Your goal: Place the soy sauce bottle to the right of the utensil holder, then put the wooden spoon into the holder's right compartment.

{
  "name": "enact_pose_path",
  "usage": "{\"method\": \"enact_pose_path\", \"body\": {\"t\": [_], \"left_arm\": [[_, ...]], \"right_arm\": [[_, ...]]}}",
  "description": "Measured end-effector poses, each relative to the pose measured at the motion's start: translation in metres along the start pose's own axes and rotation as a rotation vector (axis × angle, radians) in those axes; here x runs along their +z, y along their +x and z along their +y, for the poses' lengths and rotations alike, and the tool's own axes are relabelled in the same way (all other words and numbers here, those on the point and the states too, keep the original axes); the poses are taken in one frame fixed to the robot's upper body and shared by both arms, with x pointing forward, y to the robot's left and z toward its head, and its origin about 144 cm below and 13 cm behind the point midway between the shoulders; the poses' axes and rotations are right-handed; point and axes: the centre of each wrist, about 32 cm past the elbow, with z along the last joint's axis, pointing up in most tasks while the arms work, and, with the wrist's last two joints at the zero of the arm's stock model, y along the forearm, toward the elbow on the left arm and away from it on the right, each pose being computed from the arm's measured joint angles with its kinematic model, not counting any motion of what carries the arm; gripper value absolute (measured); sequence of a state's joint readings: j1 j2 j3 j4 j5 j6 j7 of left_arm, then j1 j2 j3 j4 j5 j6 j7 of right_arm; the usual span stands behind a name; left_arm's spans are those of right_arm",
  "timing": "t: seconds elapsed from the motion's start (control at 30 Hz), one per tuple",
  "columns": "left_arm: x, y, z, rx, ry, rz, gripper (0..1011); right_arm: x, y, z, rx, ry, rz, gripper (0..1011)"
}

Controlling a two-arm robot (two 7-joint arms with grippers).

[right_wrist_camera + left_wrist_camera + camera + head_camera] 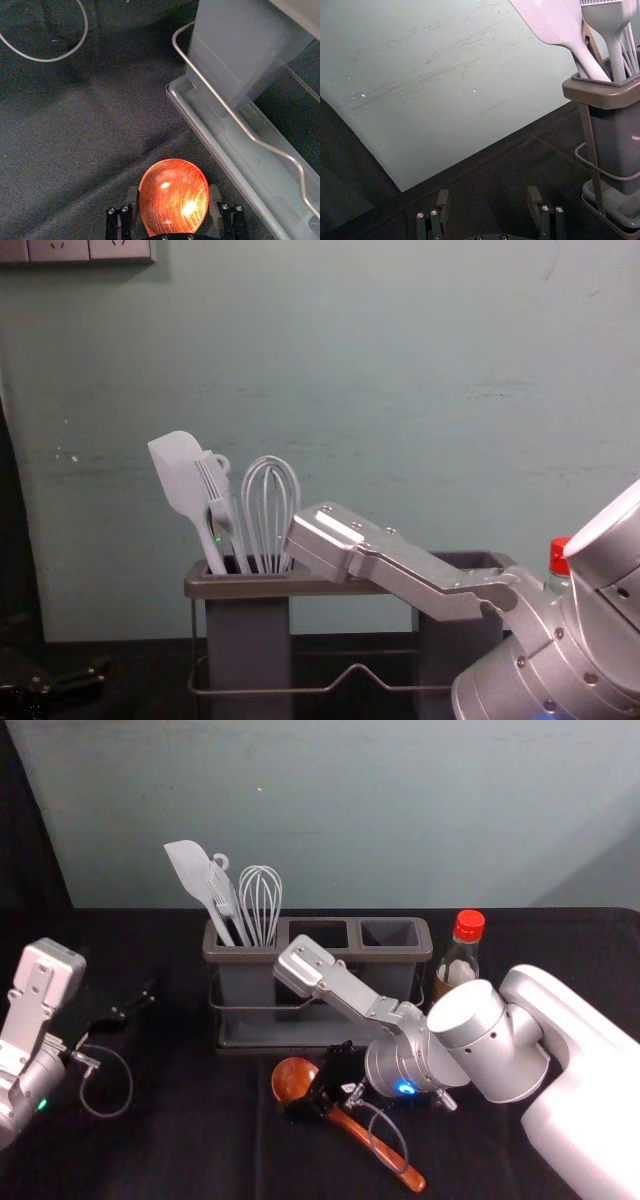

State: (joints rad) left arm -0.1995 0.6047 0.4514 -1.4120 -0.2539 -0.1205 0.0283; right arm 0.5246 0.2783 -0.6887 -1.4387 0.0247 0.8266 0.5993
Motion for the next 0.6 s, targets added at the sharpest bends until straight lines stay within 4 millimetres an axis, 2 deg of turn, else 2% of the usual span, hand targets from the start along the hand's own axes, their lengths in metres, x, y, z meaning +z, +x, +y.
{"method": "enact_pose_path", "body": {"t": [0.1,0.6], "left_arm": [[0.0000,0.0000,0.0000,0.000,0.000,0.000,1011],[0.0000,0.0000,0.0000,0.000,0.000,0.000,1012]], "right_arm": [[0.0000,0.0000,0.0000,0.000,0.000,0.000,838],[-0.0015,-0.0012,-0.0023,0.000,0.023,-0.004,838]]}}
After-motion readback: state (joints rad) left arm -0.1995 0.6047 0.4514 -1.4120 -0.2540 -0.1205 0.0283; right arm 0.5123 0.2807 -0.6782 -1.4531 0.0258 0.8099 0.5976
